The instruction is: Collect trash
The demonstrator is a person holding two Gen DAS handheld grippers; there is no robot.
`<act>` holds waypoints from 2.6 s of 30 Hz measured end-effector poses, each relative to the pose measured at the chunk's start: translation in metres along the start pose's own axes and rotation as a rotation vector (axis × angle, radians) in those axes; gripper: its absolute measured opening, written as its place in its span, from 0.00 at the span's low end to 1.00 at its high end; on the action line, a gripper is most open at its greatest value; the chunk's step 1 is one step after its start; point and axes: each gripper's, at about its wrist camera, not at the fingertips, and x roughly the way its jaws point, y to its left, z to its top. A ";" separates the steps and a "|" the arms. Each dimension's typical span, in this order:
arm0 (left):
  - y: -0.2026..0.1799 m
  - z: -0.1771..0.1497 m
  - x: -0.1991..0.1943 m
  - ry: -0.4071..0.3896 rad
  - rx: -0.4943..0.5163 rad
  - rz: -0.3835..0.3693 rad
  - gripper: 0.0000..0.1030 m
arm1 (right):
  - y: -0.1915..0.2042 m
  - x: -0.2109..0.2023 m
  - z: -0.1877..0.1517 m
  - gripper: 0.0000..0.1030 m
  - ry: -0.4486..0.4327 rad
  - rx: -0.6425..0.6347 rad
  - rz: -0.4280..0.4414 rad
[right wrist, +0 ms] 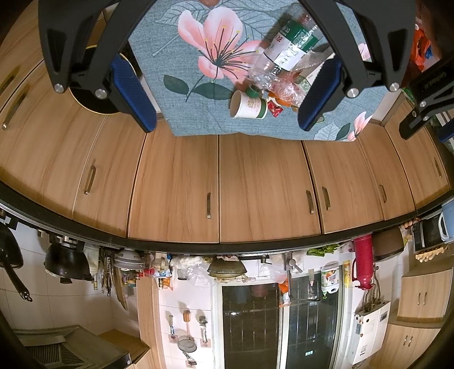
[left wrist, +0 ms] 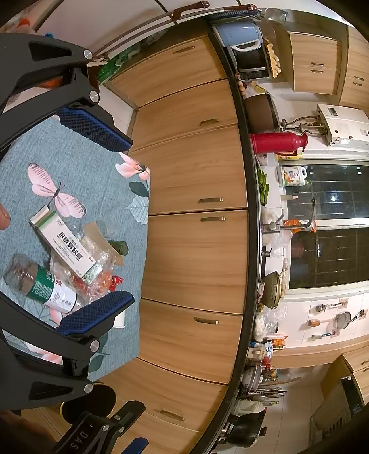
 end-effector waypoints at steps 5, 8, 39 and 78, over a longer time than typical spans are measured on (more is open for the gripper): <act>0.000 0.000 0.000 -0.001 0.000 0.000 0.92 | 0.001 0.000 0.000 0.97 0.001 -0.003 0.001; 0.000 0.000 0.000 0.000 -0.002 -0.002 0.92 | 0.001 0.000 0.000 0.97 0.000 -0.003 0.000; 0.000 0.000 0.000 0.001 -0.001 -0.002 0.92 | 0.000 0.000 0.000 0.97 0.005 -0.002 0.002; 0.016 -0.012 0.031 0.054 -0.017 -0.007 0.92 | 0.021 0.027 -0.019 0.97 0.077 -0.032 -0.009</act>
